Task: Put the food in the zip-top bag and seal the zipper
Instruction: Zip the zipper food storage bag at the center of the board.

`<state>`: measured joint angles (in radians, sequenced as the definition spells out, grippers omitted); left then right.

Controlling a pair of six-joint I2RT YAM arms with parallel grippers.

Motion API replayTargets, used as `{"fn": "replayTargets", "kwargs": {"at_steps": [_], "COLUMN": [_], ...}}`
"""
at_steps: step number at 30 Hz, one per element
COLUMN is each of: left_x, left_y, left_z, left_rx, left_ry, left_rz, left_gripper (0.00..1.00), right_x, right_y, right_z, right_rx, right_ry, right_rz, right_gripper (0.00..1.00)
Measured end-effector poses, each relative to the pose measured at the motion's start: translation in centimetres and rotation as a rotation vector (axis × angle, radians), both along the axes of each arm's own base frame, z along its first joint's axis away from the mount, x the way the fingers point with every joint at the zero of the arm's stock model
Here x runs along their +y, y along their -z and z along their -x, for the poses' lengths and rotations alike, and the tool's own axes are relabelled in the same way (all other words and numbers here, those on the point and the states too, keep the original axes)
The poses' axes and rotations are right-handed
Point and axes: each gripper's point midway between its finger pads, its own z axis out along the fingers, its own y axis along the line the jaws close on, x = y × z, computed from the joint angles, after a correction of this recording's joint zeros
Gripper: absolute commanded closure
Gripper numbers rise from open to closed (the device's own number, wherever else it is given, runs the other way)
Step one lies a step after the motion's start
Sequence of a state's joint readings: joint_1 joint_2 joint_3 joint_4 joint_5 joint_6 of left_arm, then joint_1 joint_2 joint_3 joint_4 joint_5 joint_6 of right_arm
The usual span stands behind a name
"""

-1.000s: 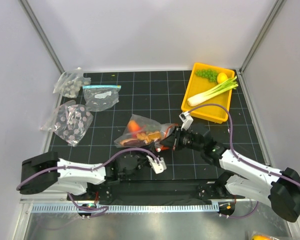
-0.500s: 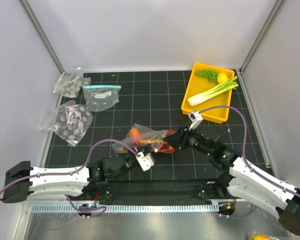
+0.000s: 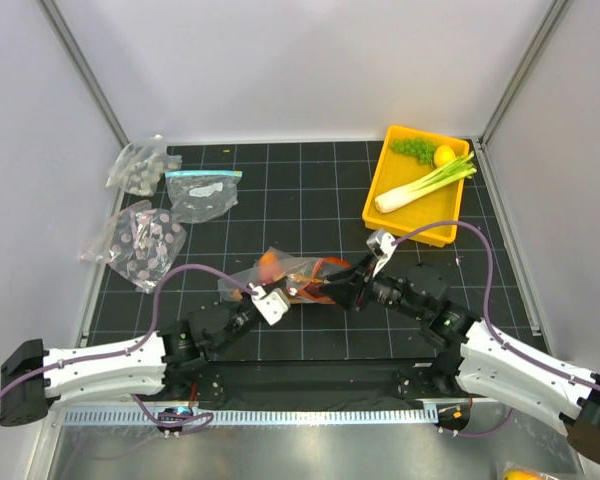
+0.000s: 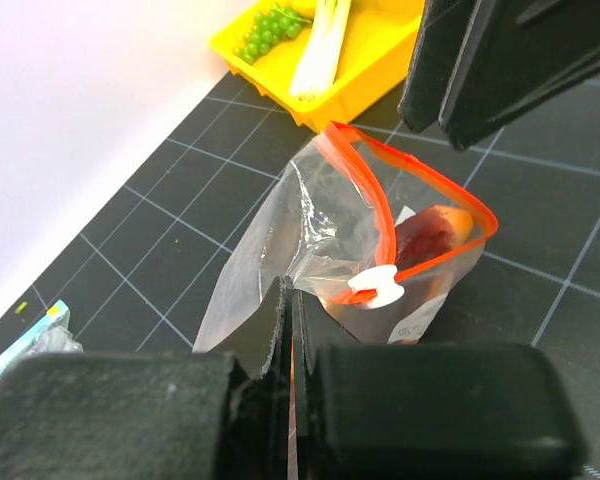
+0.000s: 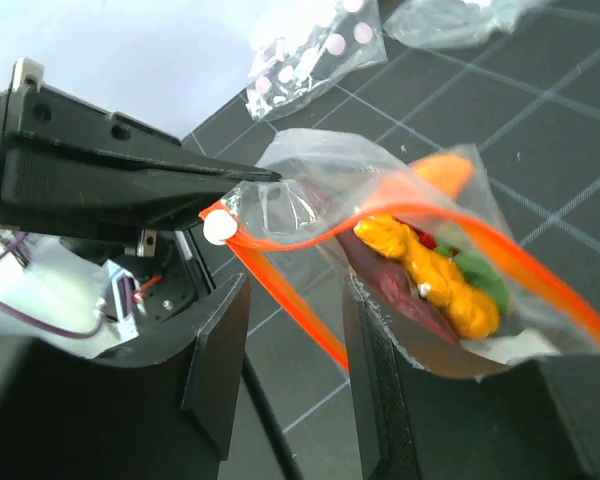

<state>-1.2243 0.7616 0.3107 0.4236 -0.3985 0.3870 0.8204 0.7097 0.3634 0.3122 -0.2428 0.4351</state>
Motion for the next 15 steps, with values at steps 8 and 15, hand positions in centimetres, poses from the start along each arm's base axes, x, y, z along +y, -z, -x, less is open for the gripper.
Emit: {"fn": "replayTargets", "kwargs": {"at_steps": [8, 15], "left_x": [1.2, 1.2], "left_y": [-1.3, -0.9], "left_z": [-0.6, -0.6], "left_rx": [0.027, 0.057], "left_ry": [-0.015, -0.017], "left_rz": [0.089, 0.095], "left_gripper": [1.00, 1.00], "right_x": [3.2, 6.9], "right_y": [-4.6, -6.0], "right_z": [-0.1, 1.0], "right_rx": [-0.263, -0.475], "right_ry": [-0.087, -0.209], "right_rz": [0.122, 0.263], "right_gripper": [0.50, 0.52]}}
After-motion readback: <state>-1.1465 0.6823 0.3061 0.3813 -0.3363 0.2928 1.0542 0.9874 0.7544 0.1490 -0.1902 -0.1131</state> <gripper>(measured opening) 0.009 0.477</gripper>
